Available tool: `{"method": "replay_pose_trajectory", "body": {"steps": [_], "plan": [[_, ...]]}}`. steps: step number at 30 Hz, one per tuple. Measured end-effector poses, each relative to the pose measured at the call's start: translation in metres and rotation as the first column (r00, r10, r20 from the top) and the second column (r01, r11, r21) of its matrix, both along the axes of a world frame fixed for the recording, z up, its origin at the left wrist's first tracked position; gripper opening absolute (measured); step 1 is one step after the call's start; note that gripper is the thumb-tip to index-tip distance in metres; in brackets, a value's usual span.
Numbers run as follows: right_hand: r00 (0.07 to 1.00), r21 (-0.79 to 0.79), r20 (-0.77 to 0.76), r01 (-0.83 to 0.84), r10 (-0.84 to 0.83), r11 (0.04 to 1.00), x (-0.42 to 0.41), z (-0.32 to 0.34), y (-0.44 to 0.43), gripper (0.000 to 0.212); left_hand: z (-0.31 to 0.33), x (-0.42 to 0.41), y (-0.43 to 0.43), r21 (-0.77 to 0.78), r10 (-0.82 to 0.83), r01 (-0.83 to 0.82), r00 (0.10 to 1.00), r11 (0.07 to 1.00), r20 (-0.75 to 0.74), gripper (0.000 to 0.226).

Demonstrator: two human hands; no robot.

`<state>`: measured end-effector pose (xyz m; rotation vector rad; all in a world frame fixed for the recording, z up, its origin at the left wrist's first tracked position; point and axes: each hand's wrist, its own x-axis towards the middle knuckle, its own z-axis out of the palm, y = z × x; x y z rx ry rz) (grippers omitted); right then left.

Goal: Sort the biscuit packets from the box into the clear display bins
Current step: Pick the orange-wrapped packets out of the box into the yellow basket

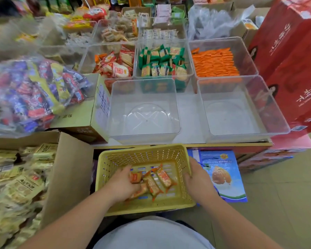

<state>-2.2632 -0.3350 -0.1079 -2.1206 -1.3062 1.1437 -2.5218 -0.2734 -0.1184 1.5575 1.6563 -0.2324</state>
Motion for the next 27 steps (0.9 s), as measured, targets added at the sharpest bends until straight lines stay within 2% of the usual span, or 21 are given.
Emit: {"method": "replay_pose_trajectory", "body": {"steps": [2, 3, 6, 8, 11, 14, 16, 19, 24, 27], "plan": [[0.999, 0.005, -0.015, 0.049, -0.049, 0.999, -0.008, 0.002, 0.004, 0.054, 0.020, -0.009, -0.008, 0.126, -0.001, -0.008, 0.997, 0.992, 0.073, 0.081], [0.998, 0.035, 0.026, 0.057, -0.058, 0.998, -0.012, 0.004, 0.005, 0.062, 0.031, -0.016, -0.013, 0.193, 0.008, -0.032, 0.993, 0.981, 0.120, 0.073], [0.963, 0.230, 0.270, -0.055, -0.010, 0.972, -0.036, 0.018, 0.010, 0.080, 0.063, -0.044, -0.032, 0.343, 0.048, -0.132, 0.969, 0.930, 0.244, 0.048], [0.940, 0.354, 0.339, -0.169, 0.042, 0.920, -0.063, 0.033, 0.018, 0.079, 0.080, -0.070, -0.047, 0.422, 0.080, -0.193, 0.959, 0.886, 0.272, 0.040], [0.935, 0.409, 0.287, -0.318, 0.210, 0.855, -0.117, 0.051, 0.030, 0.070, 0.096, -0.121, -0.065, 0.528, 0.185, -0.297, 0.949, 0.796, 0.255, 0.034], [0.891, 0.406, 0.137, -0.449, 0.433, 0.796, -0.181, 0.065, 0.036, 0.053, 0.103, -0.185, -0.078, 0.543, 0.324, -0.404, 0.915, 0.736, 0.241, 0.033], [0.835, 0.412, 0.109, -0.532, 0.540, 0.740, -0.225, 0.069, 0.036, 0.047, 0.101, -0.233, -0.081, 0.542, 0.382, -0.432, 0.900, 0.721, 0.209, 0.037], [0.773, 0.401, 0.119, -0.611, 0.623, 0.682, -0.290, 0.071, 0.030, 0.043, 0.090, -0.307, -0.076, 0.576, 0.442, -0.405, 0.893, 0.710, 0.082, 0.051], [0.714, 0.355, 0.177, -0.688, 0.677, 0.633, -0.382, 0.068, 0.020, 0.044, 0.063, -0.419, -0.059, 0.478, 0.452, -0.396, 0.892, 0.784, -0.003, 0.056], [0.709, 0.299, 0.199, -0.702, 0.677, 0.647, -0.421, 0.060, 0.021, 0.044, 0.046, -0.461, -0.037, 0.413, 0.341, -0.294, 0.939, 0.862, -0.043, 0.058]]}}
